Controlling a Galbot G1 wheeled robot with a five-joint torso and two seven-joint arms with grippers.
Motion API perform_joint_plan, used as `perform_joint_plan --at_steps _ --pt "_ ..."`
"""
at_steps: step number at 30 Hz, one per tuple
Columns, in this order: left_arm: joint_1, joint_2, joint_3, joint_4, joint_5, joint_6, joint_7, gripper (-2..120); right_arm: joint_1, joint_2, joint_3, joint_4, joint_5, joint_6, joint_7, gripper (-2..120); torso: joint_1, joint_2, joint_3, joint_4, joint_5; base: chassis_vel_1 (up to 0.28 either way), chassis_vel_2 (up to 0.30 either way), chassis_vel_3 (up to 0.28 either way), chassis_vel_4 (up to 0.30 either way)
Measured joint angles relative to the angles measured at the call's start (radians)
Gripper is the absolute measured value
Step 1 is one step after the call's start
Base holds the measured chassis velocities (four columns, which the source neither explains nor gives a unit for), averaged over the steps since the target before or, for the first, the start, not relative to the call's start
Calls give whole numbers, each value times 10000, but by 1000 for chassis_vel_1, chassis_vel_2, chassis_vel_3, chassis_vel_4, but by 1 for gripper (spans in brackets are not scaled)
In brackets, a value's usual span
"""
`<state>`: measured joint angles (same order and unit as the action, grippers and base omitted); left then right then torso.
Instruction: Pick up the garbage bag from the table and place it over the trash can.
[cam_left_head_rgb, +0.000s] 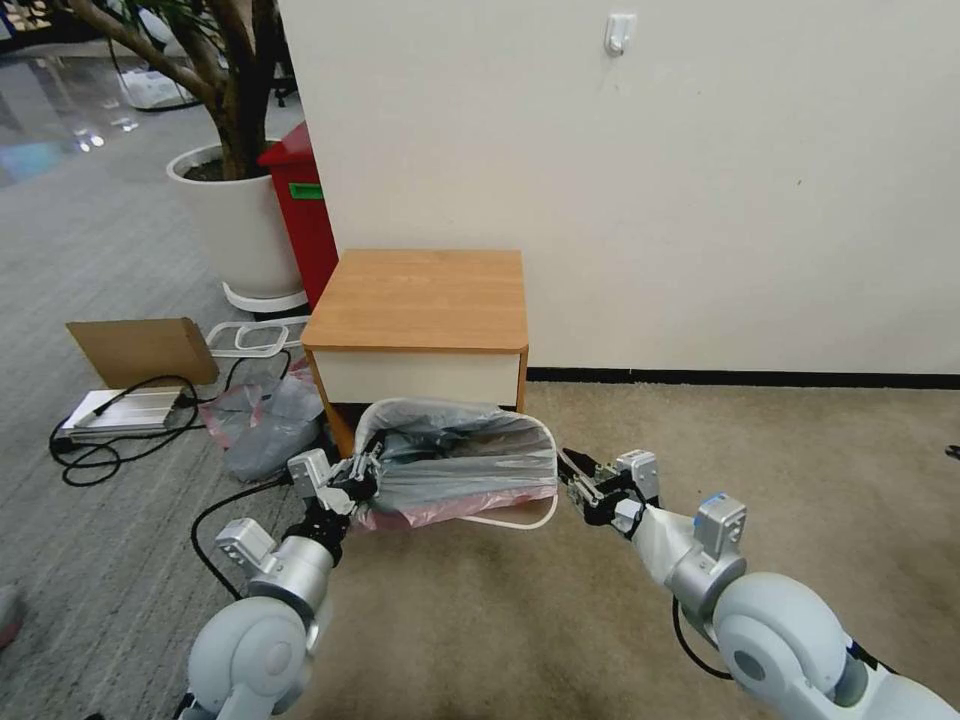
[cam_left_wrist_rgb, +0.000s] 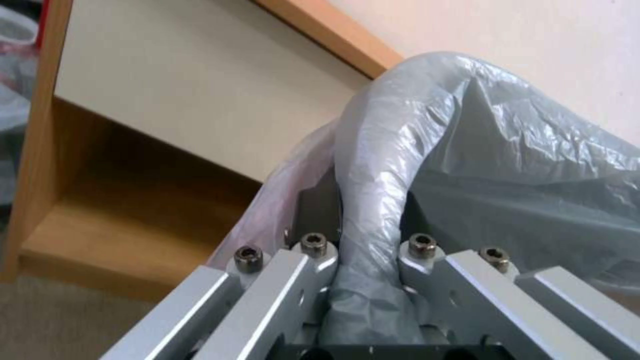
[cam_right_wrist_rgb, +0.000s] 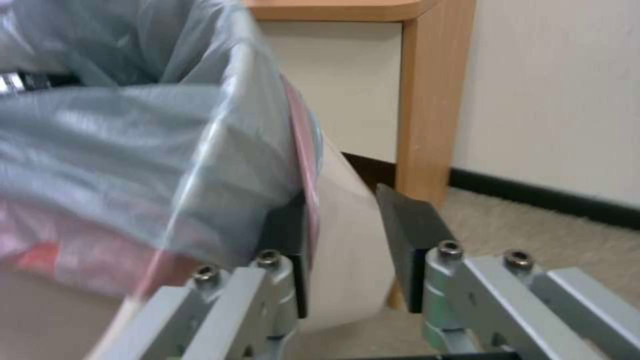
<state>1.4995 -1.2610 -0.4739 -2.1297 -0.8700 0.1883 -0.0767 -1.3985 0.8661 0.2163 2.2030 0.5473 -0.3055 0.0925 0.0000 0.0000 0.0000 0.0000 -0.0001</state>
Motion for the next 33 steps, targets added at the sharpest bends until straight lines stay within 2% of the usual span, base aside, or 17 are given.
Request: perform_joint_plan --at_steps 2,5,6,9,11,14,15,17,18,19,21,24,27,29,31,32,33 --pt "-23 -10 -13 2 -15 33 -34 5 -32 16 15 22 -190 -2 -6 34 0 0 0 0 0 0 0 0 0" --pt "-104 -31 -70 41 4 229 -198 5 -143 155 62 248 -509 -159 203 48 0 0 0 0 0 0 0 0 0" --pt "-104 -31 -70 41 4 229 -198 5 -143 155 62 248 -509 -159 203 48 0 0 0 0 0 0 0 0 0" --pt "-47 -7 -58 145 430 326 -185 5 -137 392 226 322 -1074 -643 889 62 0 0 0 0 1 0 0 0 0" --pt "-12 8 -47 177 538 335 -160 5 -134 439 284 341 -1130 -807 1117 65 -1 0 0 1 2 0 0 0 0" --pt "22 21 -38 257 686 341 -132 5 -210 639 573 509 -1036 -1210 1743 80 0 0 0 0 0 0 0 0 0" --pt "22 21 -38 257 686 341 -132 5 -210 639 573 509 -1036 -1210 1743 80 0 0 0 0 0 0 0 0 0" --pt "26 13 -68 288 732 317 -145 5 -290 922 940 717 -192 -1142 2062 89 0 0 0 0 1 0 0 0 0" --pt "26 13 -68 288 732 317 -145 5 -290 922 940 717 -192 -1142 2062 89 0 0 0 0 1 0 0 0 0" --pt "34 2 -75 306 775 295 -144 5 -356 1147 1141 1032 829 -973 2230 92 -1 1 0 1 3 0 0 0 0" --pt "47 -5 -69 353 822 290 -139 5 -534 1440 1360 1516 1680 -1170 2428 97 0 0 0 1 -1 0 0 0 0" --pt "44 -20 -53 403 878 275 -141 5 -731 1550 1394 1756 1558 -1316 2434 97 0 0 0 0 0 0 0 0 0" --pt "34 -43 -24 413 891 269 -134 5 -887 1643 1332 2041 2071 -1271 2442 97 0 0 0 0 -1 0 0 0 0" --pt "17 -52 -21 412 924 250 -132 5 -953 1780 1235 2445 3016 -1147 2527 97 0 0 0 0 2 0 0 0 0" --pt "3 -52 -16 424 979 237 -132 5 -1085 2009 1025 2928 4597 -985 2690 98 0 1 -1 1 -2 0 0 0 0" --pt "3 -52 -16 424 979 237 -132 5 -1085 2009 1025 2928 4597 -985 2690 98 0 1 -1 1 -2 0 0 0 0" --pt "-2 -52 -6 435 1040 223 -120 5 -1221 2110 865 2989 5322 -985 2797 98 0 0 0 1 -1 0 0 0 0"
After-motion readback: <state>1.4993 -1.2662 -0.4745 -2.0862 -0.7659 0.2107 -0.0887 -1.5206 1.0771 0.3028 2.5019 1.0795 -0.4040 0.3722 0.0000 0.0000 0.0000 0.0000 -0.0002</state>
